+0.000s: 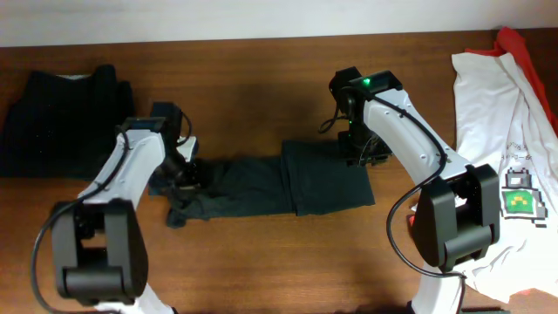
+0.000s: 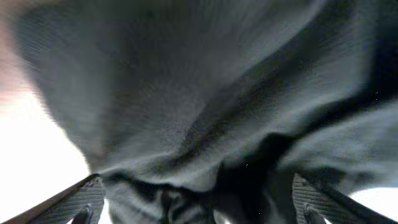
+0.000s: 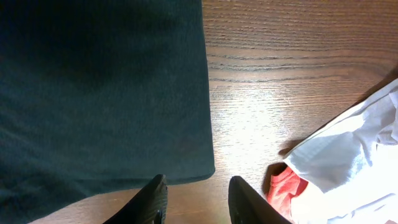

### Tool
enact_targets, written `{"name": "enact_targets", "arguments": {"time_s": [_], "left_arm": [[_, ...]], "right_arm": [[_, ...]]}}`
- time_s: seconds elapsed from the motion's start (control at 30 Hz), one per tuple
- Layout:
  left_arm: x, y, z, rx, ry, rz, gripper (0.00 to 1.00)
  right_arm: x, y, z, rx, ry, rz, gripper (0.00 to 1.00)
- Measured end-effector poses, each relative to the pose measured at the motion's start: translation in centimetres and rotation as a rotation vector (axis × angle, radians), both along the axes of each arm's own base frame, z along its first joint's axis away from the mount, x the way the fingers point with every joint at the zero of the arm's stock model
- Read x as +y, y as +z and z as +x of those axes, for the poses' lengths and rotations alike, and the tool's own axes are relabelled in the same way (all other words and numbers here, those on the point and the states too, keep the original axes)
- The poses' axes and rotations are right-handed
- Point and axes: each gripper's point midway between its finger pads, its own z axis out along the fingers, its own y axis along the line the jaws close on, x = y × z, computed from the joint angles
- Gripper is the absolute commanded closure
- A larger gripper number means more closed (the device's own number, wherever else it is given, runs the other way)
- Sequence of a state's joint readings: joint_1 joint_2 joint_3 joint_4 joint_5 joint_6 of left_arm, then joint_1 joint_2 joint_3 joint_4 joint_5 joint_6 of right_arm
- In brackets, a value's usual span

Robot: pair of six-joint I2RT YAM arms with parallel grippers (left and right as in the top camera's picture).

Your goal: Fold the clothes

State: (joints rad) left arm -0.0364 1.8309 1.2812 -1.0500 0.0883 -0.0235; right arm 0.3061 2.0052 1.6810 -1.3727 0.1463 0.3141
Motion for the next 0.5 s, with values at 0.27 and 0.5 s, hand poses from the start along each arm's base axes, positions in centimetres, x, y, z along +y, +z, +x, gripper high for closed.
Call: {"name": "enact_targets", "arguments": {"time_s": [0.27, 0.5], "left_arm": [[3.1, 3.6, 1.3, -0.123, 0.092, -0.006, 0.02], [2.3, -1.9, -0.3, 0.017, 0.105, -0.066, 0.05]], "right_arm": [[0.0, 0.0, 0.0, 0.0, 0.0, 0.0, 0.62], [0.0, 0.0, 0.0, 0.0, 0.002, 0.0, 0.6]]}}
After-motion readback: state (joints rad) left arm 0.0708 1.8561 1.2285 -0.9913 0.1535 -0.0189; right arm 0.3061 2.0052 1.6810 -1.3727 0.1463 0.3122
